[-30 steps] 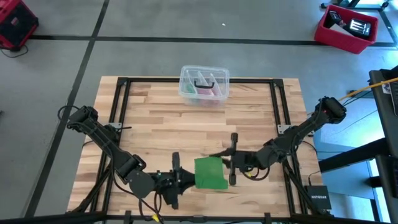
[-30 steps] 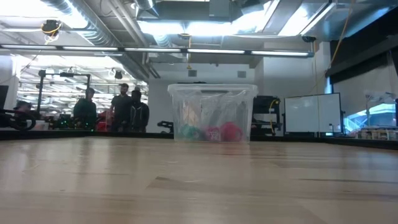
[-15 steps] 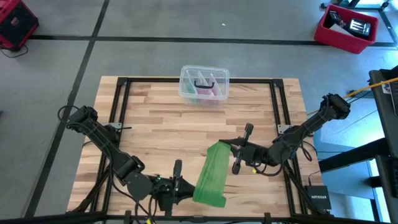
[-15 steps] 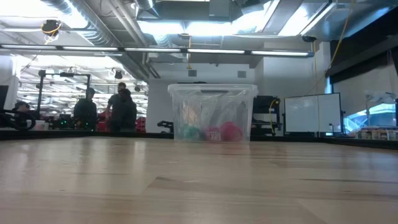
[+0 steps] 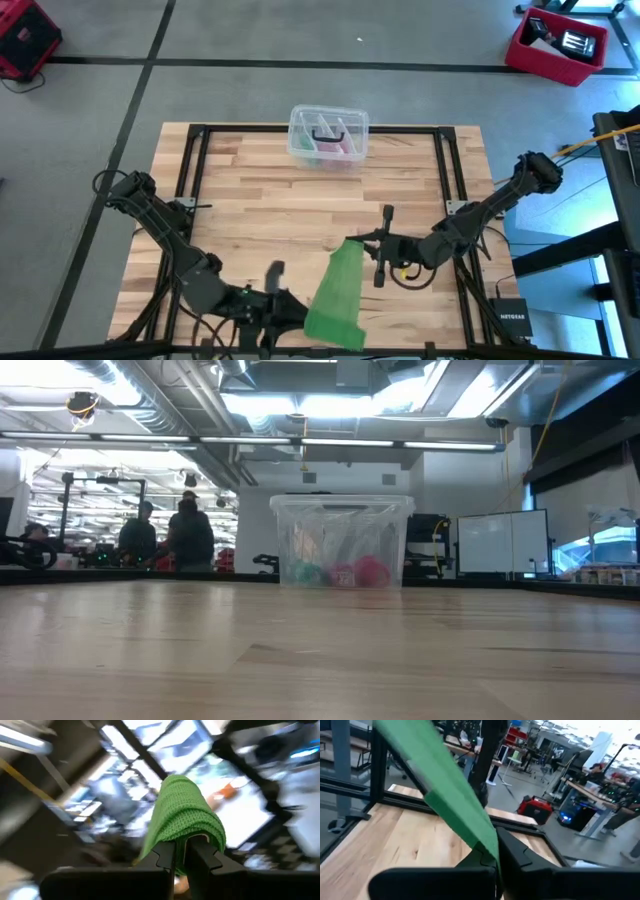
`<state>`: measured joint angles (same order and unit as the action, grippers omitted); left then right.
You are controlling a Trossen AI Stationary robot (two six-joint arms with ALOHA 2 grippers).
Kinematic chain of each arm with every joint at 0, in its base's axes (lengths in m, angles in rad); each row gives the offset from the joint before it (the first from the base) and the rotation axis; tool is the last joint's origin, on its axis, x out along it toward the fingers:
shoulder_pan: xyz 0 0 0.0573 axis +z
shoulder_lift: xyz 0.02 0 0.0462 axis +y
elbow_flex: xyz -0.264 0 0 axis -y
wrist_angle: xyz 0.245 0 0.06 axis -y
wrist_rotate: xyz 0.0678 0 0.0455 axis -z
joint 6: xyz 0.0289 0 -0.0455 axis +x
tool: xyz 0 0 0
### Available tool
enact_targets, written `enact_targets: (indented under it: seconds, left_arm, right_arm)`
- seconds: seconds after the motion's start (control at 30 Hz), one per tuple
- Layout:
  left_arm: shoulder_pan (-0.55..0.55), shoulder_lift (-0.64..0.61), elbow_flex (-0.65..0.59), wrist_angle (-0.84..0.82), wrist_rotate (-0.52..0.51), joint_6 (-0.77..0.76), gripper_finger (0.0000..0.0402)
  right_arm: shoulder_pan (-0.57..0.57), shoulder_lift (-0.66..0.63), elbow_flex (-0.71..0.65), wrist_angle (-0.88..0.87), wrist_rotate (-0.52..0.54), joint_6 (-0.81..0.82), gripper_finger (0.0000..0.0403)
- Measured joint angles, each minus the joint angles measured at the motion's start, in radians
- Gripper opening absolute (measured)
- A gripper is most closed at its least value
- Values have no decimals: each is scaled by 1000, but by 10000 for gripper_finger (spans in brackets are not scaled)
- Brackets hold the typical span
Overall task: Roll bandage
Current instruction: Roll the green bandage
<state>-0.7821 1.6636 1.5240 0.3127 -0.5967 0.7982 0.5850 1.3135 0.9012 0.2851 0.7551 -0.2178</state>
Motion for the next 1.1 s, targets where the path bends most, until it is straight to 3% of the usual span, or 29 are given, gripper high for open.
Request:
enact_targets:
  seconds: [0.23,0.63,0.9,1.0,1.1]
  left_arm:
    - [12,-3,30,93,-158,180,17]
    - [27,-17,36,89,-419,270,17]
    - [89,-14,36,67,-441,279,17]
    - [122,-13,36,5,-443,259,17]
    - [151,-12,36,-74,-468,211,17]
  right_arm:
    - [12,30,0,1,-8,85,2]
    - [109,32,0,9,47,184,2]
    - [161,38,-1,31,2,273,2]
    - [161,67,-1,84,-59,275,2]
    - [164,86,-2,104,-44,274,3]
